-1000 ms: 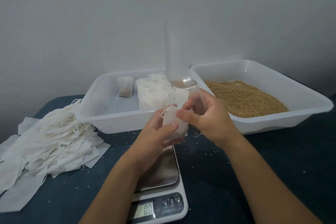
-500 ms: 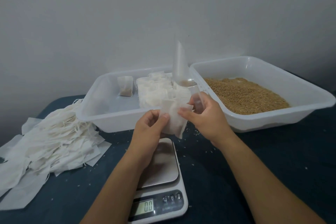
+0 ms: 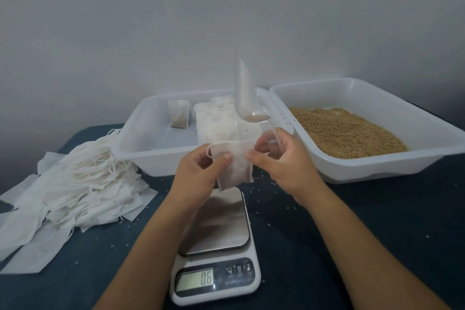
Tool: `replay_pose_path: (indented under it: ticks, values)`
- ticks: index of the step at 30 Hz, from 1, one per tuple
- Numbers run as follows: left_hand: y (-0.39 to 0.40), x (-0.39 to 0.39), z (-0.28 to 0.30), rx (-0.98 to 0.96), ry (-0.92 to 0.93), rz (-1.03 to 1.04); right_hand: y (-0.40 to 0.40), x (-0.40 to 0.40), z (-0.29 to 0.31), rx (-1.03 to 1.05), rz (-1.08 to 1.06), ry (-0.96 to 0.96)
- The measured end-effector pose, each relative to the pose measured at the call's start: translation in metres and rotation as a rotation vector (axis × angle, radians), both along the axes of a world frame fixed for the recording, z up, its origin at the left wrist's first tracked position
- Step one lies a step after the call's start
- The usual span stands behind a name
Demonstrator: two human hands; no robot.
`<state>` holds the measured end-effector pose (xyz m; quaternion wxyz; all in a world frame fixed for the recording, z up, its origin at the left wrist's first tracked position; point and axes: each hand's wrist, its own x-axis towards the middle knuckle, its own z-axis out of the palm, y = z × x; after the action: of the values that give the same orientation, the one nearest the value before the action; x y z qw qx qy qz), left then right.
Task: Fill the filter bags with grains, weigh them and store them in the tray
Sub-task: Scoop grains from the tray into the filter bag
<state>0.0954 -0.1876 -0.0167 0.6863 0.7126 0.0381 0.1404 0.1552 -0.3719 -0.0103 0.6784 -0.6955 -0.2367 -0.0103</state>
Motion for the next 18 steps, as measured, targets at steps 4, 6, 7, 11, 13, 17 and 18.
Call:
replay_pose_path:
  ticks: [4,6,7,11,13,17,18]
  values:
    - [0.014,-0.01,0.0,0.062,0.036,-0.024,0.005,-0.007,-0.001,-0.047,0.012,-0.009]
    - [0.023,-0.019,-0.001,0.056,0.045,-0.07,0.008,-0.014,-0.002,-0.098,0.051,-0.036]
    - [0.027,-0.024,-0.001,0.036,0.055,-0.09,0.009,-0.018,-0.002,-0.123,0.076,-0.049]
    - [0.044,-0.041,-0.005,0.0,0.111,-0.143,0.015,-0.028,-0.007,-0.159,0.174,-0.031]
    - [0.049,-0.046,-0.008,0.027,0.135,-0.168,0.018,-0.03,-0.009,-0.199,0.19,-0.024]
    - [0.052,-0.047,-0.012,0.361,0.155,-0.086,0.023,-0.031,-0.015,-0.329,0.175,-0.049]
    - [0.053,-0.047,-0.013,0.439,0.145,-0.059,0.024,-0.031,-0.017,-0.341,0.165,-0.05]
